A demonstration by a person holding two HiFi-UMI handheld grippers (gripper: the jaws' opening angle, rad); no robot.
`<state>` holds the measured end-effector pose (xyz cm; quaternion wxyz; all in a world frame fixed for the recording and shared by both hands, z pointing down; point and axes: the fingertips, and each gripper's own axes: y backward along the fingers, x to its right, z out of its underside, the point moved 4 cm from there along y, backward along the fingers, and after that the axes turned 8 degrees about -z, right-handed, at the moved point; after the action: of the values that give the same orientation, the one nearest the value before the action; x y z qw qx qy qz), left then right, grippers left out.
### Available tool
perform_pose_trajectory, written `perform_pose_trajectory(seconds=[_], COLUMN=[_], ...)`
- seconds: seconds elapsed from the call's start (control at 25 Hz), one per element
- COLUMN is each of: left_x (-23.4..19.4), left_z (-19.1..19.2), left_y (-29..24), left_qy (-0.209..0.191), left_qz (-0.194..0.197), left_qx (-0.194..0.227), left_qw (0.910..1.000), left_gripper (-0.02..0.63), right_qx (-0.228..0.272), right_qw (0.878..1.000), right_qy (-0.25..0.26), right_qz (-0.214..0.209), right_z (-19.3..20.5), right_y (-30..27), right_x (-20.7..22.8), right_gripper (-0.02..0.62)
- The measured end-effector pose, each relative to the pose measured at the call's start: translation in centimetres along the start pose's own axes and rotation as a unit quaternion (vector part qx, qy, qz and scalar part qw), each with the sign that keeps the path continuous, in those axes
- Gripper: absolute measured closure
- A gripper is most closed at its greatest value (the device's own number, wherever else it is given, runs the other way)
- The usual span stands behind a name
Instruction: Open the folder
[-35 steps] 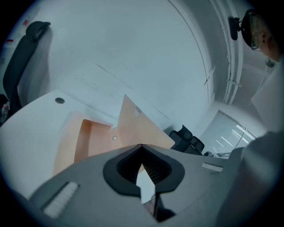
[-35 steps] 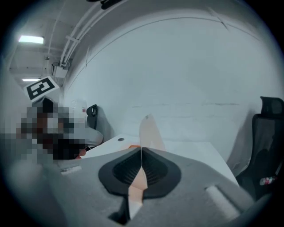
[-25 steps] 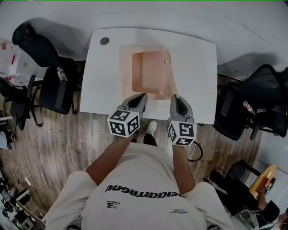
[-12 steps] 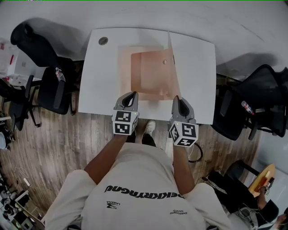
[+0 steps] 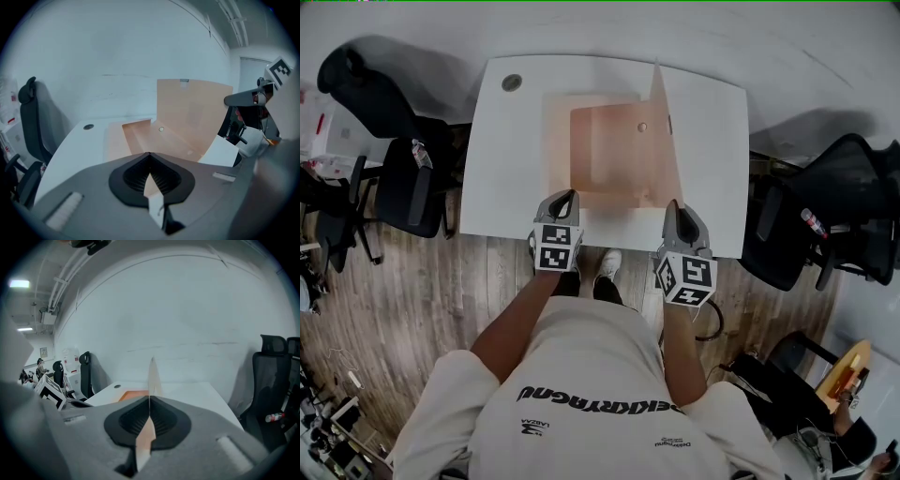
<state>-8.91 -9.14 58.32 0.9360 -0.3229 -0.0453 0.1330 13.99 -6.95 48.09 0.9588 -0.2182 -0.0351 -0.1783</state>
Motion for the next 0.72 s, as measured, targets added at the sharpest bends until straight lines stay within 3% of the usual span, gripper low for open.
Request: perform_pose_trajectory(seconds=[0.48, 0.72], left_x=[0.6, 0.8], left_z=[1.3, 2.1], left_y=[-3.1, -4.1], left_qy=[-0.041, -0.038], left_qz=[0.006, 0.012], left_qx=[-0.013, -0.030], left_qw=[0.9991, 0.9988], left_gripper=[0.611, 0.611], right_qx=[-0.029, -0.039], right_qw=[0.999, 0.998], right_qy=[0.020, 0.023], right_qz=[0.027, 0.037], right_z=[0.3, 0.3], right_y=[0.0, -0.2], right_x=[1.9, 2.5], right_gripper=[0.592, 0.592])
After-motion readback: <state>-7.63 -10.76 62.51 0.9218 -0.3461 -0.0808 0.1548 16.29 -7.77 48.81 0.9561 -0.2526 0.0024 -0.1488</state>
